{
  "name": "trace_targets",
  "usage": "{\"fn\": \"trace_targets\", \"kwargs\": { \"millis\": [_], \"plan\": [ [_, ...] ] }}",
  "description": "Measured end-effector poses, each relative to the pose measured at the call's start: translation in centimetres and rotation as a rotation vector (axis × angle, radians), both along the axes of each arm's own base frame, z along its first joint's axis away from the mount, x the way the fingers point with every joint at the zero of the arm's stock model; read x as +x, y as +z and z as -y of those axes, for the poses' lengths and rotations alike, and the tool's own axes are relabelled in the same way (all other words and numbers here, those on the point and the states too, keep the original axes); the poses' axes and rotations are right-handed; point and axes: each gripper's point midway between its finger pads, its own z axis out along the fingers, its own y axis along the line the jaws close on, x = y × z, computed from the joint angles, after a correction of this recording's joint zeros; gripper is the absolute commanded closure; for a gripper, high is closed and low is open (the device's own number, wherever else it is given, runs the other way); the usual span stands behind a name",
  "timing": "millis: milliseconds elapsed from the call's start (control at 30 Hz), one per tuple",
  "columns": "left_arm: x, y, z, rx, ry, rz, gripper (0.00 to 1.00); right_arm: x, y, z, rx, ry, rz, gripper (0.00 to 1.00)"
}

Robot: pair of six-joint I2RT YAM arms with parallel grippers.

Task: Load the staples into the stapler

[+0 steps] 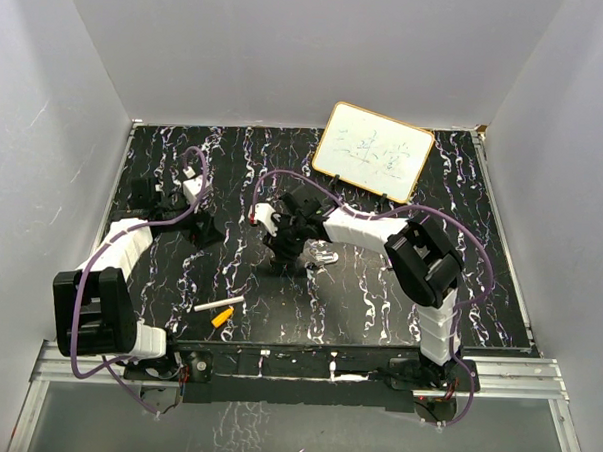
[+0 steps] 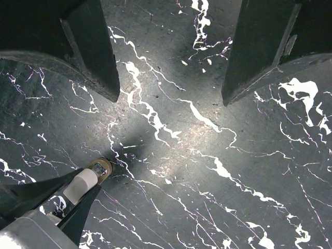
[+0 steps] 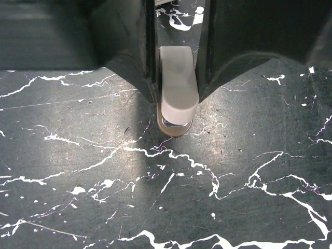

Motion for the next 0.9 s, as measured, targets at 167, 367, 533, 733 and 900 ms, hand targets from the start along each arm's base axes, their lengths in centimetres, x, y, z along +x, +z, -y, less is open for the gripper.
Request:
{"fn": "trace_targets", "kwargs": {
  "millis": [167,367,533,733,900],
  "plan": [
    [-0.5,-0.3,0.7,0.019,-0.047,0.009,0.23,0.1,0.2,-0.1,0.001,0.015,0.008,0.88],
    [-2.1,-0.9,3.9,0.041,-0.192,0.019,0.23,0.1,1.5,-0.7,0.034,0.071,0.033,0.92],
    [-3.9,-0.3,7.3,-0.010,-0.343,0.037,0.22,-0.6,5.5,-1.1,0.137,0.140,0.058,0.92],
    [-5.1,1.6,10.5,-0.114,-0.465,0.092,0.25,-1.2,11.7,-0.1,0.305,0.183,0.111,0.92],
    [-4.8,3.2,12.0,-0.173,-0.491,0.138,0.27,-2.0,12.6,0.3,0.358,0.212,0.092,0.92]
  ]
}}
